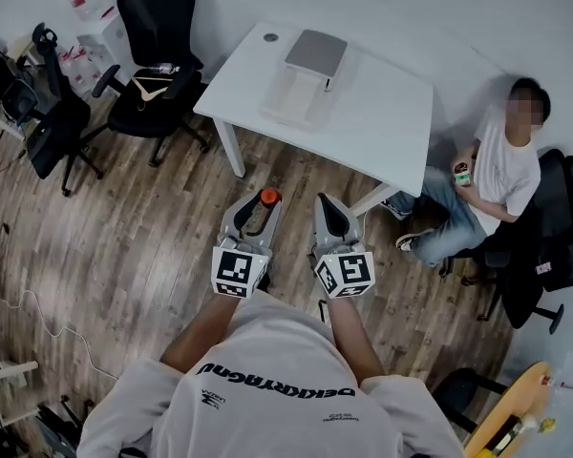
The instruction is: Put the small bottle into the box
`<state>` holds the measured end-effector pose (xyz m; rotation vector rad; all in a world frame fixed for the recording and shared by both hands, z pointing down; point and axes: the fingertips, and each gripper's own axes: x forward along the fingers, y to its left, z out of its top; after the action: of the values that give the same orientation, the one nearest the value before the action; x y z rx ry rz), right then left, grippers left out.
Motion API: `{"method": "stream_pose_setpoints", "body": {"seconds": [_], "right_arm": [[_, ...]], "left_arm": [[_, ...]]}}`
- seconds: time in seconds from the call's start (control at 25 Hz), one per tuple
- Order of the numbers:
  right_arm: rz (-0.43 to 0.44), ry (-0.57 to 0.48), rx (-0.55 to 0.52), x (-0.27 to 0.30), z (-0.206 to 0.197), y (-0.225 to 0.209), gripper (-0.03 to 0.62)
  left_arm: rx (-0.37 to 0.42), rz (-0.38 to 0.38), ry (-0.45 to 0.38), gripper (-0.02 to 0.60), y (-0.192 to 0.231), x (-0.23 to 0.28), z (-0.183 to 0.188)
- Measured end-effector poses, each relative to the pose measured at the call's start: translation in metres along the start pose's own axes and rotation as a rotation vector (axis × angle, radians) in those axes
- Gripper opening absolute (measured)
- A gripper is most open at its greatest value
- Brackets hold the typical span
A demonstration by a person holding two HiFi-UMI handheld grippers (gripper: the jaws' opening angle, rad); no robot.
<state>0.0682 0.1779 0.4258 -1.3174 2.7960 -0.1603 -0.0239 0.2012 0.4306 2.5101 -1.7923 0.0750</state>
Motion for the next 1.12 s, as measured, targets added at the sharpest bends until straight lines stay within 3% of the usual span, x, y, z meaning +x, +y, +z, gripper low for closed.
{"method": "stream_pose_setpoints", "body": {"seconds": [0.6,0.76,1.12], "right_arm": [[-0.134,0.000,-0.014,0.131,0.016,-0.030,-0.002],[-0.169,0.006,-0.026,0.142,0.022,-0.040,-0.002],[-0.207,0.013,-0.027,0.169,0.024,-0.061,-0.002]], "left_arm": [[-0.008,-0.120,0.022,0.138,0.101,0.104,0.011],[-0.048,-0.152,0.022,0.138,0.107,0.124,0.016],[-0.057,-0.177,0.036,0.138,0.121,0.159,0.017]]}}
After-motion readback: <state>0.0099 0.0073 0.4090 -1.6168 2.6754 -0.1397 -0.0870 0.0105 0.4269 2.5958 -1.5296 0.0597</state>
